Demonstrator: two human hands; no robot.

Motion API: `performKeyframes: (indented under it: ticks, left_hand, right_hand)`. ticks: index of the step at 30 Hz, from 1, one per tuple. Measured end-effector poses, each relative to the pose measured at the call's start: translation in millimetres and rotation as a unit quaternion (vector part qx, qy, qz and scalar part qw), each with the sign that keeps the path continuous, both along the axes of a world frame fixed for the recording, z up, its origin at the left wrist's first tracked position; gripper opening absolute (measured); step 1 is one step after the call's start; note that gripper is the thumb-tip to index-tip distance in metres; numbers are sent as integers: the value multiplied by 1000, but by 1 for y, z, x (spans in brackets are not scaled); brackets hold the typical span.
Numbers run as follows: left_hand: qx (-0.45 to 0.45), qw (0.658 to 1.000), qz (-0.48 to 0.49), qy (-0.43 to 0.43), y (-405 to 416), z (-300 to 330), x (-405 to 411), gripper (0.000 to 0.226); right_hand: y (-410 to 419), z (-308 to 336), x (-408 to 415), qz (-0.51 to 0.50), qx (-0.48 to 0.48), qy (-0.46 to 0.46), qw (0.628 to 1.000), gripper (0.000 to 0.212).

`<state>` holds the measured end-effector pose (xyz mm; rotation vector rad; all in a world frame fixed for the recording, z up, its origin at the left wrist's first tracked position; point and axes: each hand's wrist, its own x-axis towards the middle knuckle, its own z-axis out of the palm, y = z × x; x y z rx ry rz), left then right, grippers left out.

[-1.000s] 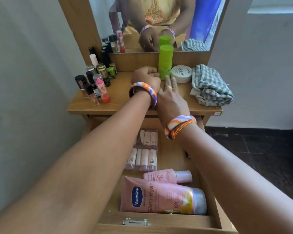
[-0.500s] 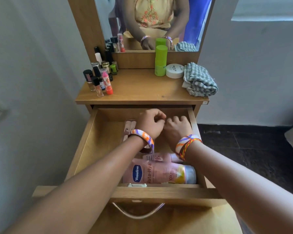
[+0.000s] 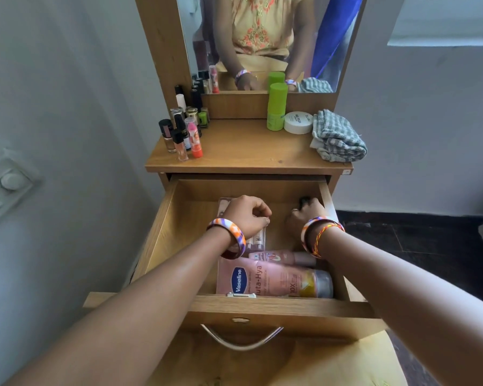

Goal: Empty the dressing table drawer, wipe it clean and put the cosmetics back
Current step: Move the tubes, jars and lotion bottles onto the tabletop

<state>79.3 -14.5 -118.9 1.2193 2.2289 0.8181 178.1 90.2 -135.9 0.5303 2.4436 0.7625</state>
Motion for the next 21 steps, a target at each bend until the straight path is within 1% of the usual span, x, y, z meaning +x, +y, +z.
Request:
performKeyframes:
  ticks: [1,3,5,6,8,9,11,12,13,14,16,18,19,20,21]
  left_hand:
    - [-1,1000,3,6,-1,0,-3,15]
    - [11,1000,8,24,0,3,-7,17]
    - [36,999,-2,14,1,11,-9,27]
    - [50,999,-18,-1,2,16,-9,36]
    - [76,996,-43,-20,5,28,-9,55]
    - [93,995,-40,-13,8,34,-9,56]
    - [138,990,-7,13,15,46,-10,43]
    - [166,986,13,14,19,51,-11,38]
    - [193,981,29,-1,23,56,-14,37]
    - [216,975,41,-23,27,60,-16,37]
    - [249,965,59,-56,38,67,-24,31]
    - [257,961,87,-56,52,71,-30,26]
    - [256,960,101,-52,60,72,-32,26]
    - [253,960,109,-48,68,72,-34,25]
    - [248,961,114,-41,75,71,-34,25]
  right_hand:
    - [-3,-1,1,13,-14,26,999,37]
    - [-13,9,1,18,-75,119,990,35]
    - [-19,30,-2,-35,-166,233,958,33]
    - [-20,43,-4,-80,-211,282,932,33]
    - [-16,68,-11,-147,-277,385,868,30]
    - [-13,78,-14,-162,-295,430,838,28]
    - [-6,95,-22,-163,-311,501,791,25]
    - [-2,102,-26,-153,-315,530,772,25]
    - [2,108,-30,-145,-324,558,750,26]
    - [5,113,-33,-141,-341,590,718,28]
    - [14,116,-38,-163,-392,651,629,36]
    - [21,110,-40,-214,-431,691,539,41]
    - [24,104,-40,-238,-437,701,510,38]
    - [26,96,-40,-255,-430,711,494,32]
    - [27,89,-39,-269,-410,717,495,24]
